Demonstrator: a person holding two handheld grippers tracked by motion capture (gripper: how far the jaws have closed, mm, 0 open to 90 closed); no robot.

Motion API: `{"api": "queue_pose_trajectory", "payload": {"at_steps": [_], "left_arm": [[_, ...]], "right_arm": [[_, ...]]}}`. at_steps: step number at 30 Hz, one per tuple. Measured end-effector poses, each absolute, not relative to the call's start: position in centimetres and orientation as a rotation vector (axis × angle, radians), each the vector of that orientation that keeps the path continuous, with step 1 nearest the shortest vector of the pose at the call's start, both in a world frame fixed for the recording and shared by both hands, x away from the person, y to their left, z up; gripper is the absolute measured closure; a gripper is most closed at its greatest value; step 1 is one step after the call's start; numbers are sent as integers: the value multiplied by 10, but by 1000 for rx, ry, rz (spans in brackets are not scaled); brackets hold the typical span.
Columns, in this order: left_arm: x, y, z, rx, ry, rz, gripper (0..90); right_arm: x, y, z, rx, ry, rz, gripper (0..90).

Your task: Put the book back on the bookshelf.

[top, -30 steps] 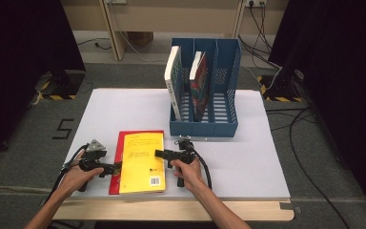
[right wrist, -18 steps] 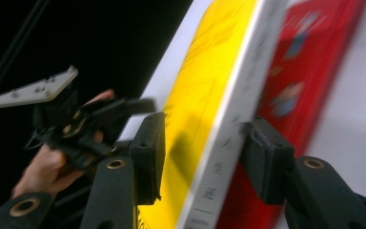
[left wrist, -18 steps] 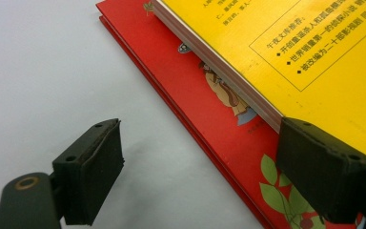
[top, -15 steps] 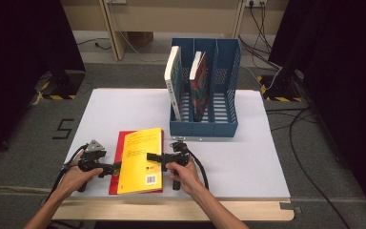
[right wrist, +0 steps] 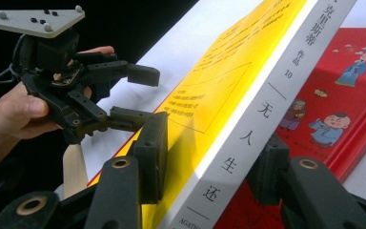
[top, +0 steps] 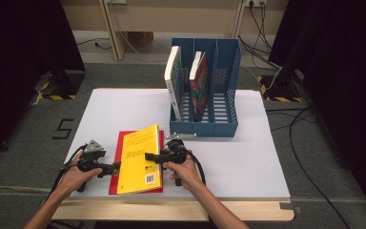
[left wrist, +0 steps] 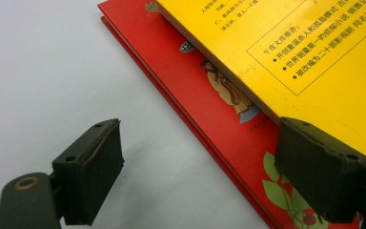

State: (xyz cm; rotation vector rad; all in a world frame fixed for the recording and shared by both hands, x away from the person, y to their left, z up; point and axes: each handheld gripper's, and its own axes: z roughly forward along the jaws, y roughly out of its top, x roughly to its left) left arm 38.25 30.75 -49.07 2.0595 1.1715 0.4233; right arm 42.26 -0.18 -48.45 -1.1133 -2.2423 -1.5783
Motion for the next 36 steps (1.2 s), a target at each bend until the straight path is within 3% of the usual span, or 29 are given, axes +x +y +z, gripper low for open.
{"api": "queue_pose_trajectory", "payload": {"at_steps": [4, 14, 23, 36], "left_arm": [[382, 308, -491, 2062, 1168, 425, 156], [383, 315, -491, 2047, 1166, 433, 160], [390, 342, -494, 1928, 1311, 447, 168], [392, 346, -500, 1954, 1331, 480, 165]], "right_arm": [[425, 1, -485, -1069, -2303, -1548, 498], [423, 4, -479, -1017, -2278, -1606, 660], [413, 5, -455, -837, -2345, -1737, 723], [401, -7, -430, -732, -2363, -1900, 764]]}}
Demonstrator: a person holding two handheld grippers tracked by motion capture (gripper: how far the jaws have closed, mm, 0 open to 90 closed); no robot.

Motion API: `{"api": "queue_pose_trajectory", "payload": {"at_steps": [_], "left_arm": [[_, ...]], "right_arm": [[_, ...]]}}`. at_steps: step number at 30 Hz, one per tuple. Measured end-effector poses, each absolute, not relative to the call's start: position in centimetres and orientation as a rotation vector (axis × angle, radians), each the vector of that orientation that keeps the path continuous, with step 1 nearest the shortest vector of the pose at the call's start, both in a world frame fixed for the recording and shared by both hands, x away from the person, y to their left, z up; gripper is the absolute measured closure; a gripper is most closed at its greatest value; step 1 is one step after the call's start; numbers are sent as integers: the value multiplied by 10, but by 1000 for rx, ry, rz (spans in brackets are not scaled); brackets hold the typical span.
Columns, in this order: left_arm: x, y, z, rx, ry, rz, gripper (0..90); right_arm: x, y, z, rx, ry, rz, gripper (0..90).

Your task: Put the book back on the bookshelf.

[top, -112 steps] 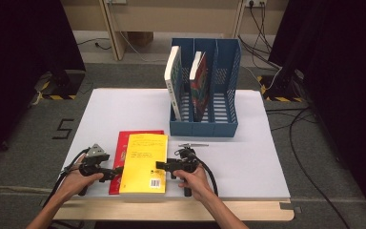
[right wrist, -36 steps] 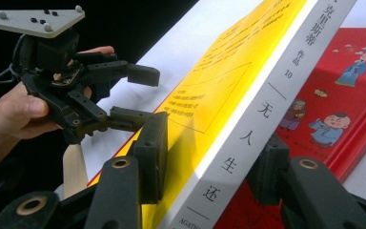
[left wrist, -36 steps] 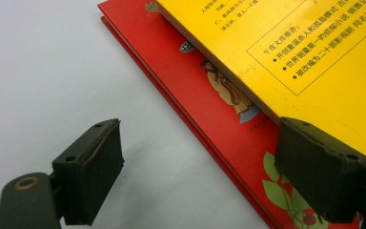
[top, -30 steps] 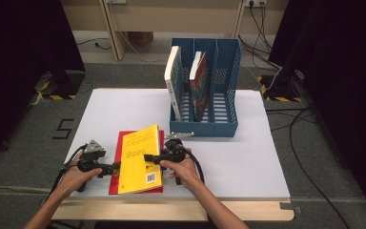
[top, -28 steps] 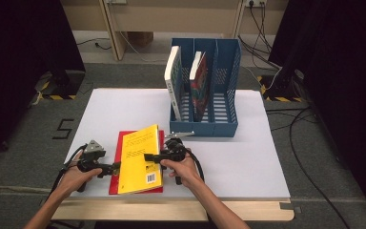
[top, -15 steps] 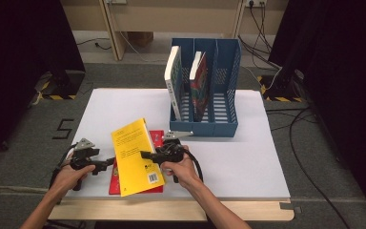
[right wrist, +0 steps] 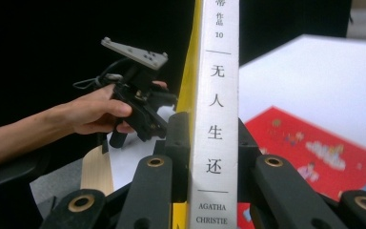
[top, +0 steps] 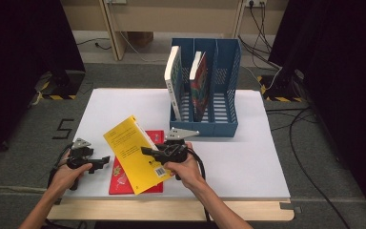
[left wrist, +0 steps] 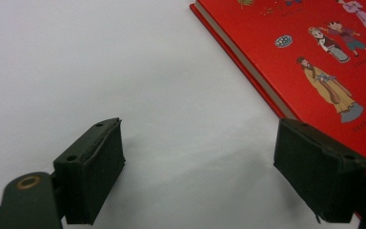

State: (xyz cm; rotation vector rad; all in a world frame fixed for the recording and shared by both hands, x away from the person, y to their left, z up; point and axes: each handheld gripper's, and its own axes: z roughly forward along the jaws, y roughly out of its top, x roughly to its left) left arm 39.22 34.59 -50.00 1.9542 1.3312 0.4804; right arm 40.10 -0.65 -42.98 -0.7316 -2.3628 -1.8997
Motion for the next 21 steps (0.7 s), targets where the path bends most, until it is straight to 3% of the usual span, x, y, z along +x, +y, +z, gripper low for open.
{"api": "queue_pose_trajectory", "payload": {"at_steps": [5, 21], "left_arm": [[391, 342, -503, 2003, 1292, 561, 152], [391, 344, -505, 1991, 1282, 548, 134]], "right_arm": [[400, -16, -419, -720, -2380, -1993, 765], [407, -72, -404, -812, -2420, -2340, 766]]}}
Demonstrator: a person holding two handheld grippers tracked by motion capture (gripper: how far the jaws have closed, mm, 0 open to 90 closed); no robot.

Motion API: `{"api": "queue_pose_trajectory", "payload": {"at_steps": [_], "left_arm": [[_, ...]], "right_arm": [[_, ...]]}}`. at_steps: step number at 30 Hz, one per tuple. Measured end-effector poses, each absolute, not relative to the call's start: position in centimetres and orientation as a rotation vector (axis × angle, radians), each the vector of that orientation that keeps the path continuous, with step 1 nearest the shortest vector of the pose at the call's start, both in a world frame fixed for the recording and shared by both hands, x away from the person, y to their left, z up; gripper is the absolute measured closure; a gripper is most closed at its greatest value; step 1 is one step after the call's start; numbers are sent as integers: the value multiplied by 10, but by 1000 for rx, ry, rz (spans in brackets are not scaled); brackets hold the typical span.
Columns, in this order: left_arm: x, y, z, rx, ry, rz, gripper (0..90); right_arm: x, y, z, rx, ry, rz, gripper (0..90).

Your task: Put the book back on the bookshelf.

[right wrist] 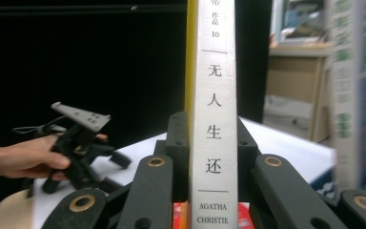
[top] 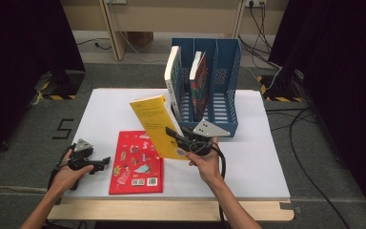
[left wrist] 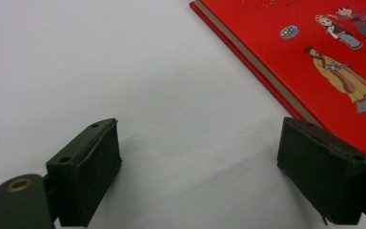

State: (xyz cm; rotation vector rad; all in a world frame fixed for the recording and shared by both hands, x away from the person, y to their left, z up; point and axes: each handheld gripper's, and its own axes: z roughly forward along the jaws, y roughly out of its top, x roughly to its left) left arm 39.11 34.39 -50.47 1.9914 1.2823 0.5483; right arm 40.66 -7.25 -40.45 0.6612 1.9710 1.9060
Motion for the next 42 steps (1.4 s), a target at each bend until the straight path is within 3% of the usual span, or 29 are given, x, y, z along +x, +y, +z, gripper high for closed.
{"api": "queue_pose_trajectory", "payload": {"at_steps": [17, 42], "left_arm": [[391, 344, -505, 1990, 1282, 549, 134], [391, 344, -505, 1989, 1281, 549, 134]], "right_arm": [[406, -109, -442, 651, 1884, 1893, 765], [371, -146, -446, 714, 1987, 1737, 757]]}}
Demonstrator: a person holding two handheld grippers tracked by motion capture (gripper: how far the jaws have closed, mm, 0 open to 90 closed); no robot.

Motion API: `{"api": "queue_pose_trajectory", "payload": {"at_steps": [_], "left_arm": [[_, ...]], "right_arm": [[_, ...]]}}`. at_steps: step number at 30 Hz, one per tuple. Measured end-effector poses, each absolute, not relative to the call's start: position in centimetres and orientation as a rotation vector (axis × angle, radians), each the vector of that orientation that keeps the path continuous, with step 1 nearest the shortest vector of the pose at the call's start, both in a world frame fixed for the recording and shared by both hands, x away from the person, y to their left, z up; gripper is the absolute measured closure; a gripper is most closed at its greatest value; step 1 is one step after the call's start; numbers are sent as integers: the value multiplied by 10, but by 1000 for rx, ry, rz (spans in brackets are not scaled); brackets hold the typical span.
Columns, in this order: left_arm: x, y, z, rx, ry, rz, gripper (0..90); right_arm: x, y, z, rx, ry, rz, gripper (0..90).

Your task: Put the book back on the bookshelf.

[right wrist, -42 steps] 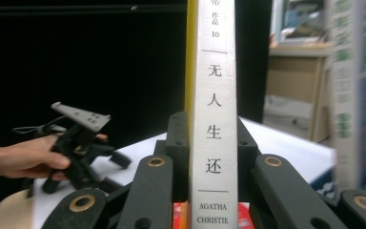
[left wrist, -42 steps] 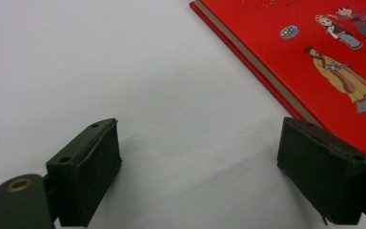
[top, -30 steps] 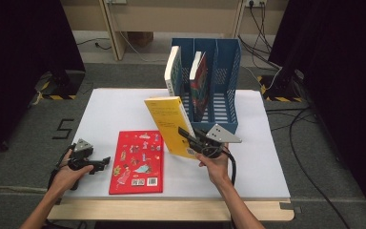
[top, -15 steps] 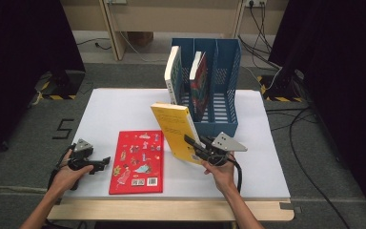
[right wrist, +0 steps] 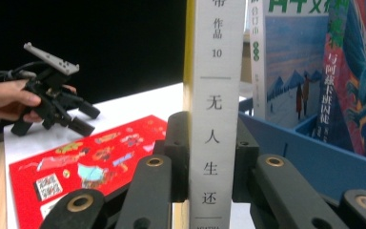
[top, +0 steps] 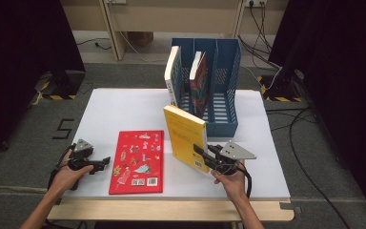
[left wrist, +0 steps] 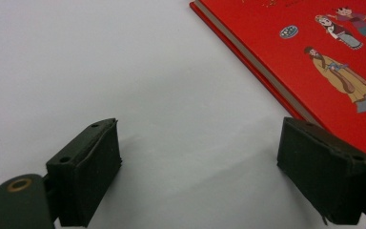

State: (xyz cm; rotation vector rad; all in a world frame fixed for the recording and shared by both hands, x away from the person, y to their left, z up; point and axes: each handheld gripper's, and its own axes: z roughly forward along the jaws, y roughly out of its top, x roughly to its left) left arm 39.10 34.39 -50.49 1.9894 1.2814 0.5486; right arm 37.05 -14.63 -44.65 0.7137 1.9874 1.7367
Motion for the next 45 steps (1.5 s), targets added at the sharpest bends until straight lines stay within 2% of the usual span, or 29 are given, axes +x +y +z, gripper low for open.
{"api": "queue_pose_trajectory", "payload": {"at_steps": [14, 18, 45], "left_arm": [[391, 344, -505, 1990, 1281, 549, 134], [391, 344, -505, 1989, 1281, 549, 133], [391, 344, -505, 1990, 1281, 547, 132]], "right_arm": [[359, -157, -453, 731, 2032, 1694, 749], [360, -158, -452, 748, 2032, 1731, 712], [375, -129, -445, 748, 1977, 1766, 678]]}}
